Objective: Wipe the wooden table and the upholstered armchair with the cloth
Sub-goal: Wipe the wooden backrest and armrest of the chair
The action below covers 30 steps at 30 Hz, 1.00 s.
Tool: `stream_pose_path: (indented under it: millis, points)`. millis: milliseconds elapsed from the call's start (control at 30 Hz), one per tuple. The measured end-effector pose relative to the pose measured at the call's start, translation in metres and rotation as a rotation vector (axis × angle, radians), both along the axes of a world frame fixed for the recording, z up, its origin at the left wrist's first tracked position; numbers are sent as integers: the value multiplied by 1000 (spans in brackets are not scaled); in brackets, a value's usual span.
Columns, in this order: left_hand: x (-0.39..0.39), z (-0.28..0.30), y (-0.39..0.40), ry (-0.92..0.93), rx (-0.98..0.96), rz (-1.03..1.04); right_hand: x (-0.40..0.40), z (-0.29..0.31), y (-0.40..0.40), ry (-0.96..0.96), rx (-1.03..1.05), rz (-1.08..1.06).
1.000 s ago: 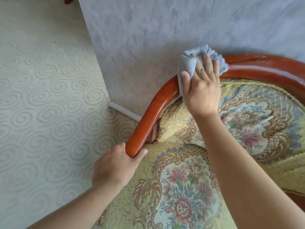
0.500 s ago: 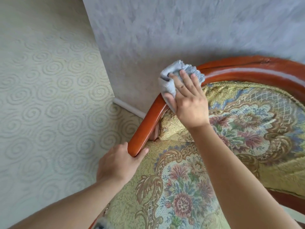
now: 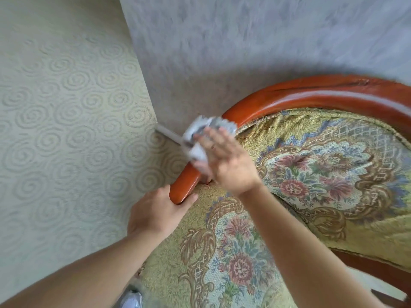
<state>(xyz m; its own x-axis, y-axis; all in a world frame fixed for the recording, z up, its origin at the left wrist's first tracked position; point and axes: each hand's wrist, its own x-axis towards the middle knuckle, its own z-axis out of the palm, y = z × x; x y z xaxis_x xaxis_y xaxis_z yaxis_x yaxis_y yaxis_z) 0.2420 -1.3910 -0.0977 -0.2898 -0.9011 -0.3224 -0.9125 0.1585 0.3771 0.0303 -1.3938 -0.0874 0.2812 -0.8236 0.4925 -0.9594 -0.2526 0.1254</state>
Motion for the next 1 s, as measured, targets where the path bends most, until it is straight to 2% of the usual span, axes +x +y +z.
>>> stream_pose_path:
  millis: [100, 200, 333, 400, 500, 667, 733, 867, 1000]
  points:
    - [1, 3, 1, 29, 1, -21, -50, 28, -20, 13, -165, -223]
    - [1, 3, 2, 33, -31, -23, -61, 33, -22, -61, -176, -352]
    - [1, 1, 2, 32, -17, 8, -5, 7, 4, -368, -11, -268]
    - [1, 1, 1, 15, -14, 19, 26, -10, 20, -405, 90, -144]
    - [-1, -2, 0, 6, -39, -6, 42, -16, 27, -327, 201, -32]
    - [2, -5, 0, 21, -56, 2, -7, 17, 7, -19, 298, 171]
    - [3, -4, 0, 34, -39, 9, -28, 35, -6, 22, 244, 87]
    - [5, 3, 1, 35, 24, -15, -69, 66, -16, -35, 93, -210]
    - [11, 7, -6, 300, 265, 138, -74, 77, -4, -209, 93, -394]
